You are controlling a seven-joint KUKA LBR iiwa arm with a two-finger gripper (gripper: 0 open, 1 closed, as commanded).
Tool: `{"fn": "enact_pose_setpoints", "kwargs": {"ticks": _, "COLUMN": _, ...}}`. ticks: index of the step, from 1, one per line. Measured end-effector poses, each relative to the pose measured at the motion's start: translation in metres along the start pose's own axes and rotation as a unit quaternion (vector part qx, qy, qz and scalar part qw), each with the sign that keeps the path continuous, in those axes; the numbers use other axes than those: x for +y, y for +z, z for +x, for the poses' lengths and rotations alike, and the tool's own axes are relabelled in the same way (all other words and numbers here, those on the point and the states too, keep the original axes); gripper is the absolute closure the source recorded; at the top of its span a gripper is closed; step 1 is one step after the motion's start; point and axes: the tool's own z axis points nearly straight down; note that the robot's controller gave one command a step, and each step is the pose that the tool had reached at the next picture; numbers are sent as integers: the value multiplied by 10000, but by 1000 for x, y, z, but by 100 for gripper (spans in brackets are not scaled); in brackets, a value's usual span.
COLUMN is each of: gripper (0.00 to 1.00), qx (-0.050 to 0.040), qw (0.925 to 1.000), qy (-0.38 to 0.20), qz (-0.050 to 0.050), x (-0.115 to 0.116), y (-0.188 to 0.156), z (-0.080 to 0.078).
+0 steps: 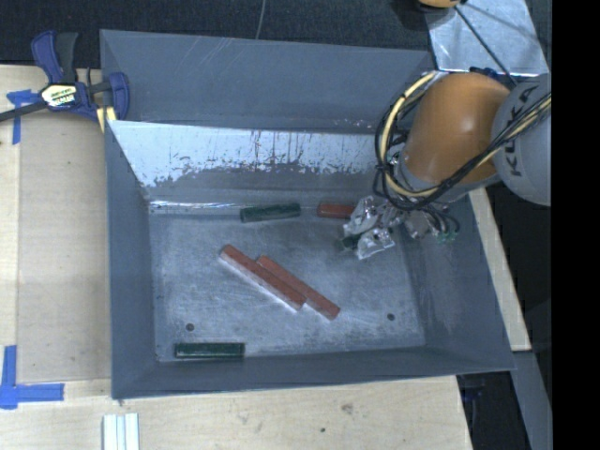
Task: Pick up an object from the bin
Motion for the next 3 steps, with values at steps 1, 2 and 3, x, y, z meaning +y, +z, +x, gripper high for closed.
{"fn": "enact_pose_setpoints", "kwargs": {"ticks": 1, "gripper": 100, "qx": 7, "qw": 10000, "qy": 2, "qz": -2, "x": 0, "y": -9, "z": 0}}
{"fn": "enact_pose_setpoints", "kwargs": {"ticks": 2, "gripper": 100, "qx": 13, "qw": 10000, "qy": 6, "qz": -5, "x": 0, "y": -24, "z": 0}}
{"fn": "enact_pose_setpoints", "kwargs": {"ticks": 3, "gripper": 100, "qx": 6, "qw": 10000, "qy": 7, "qz": -1, "x": 0, "y": -40, "z": 0}}
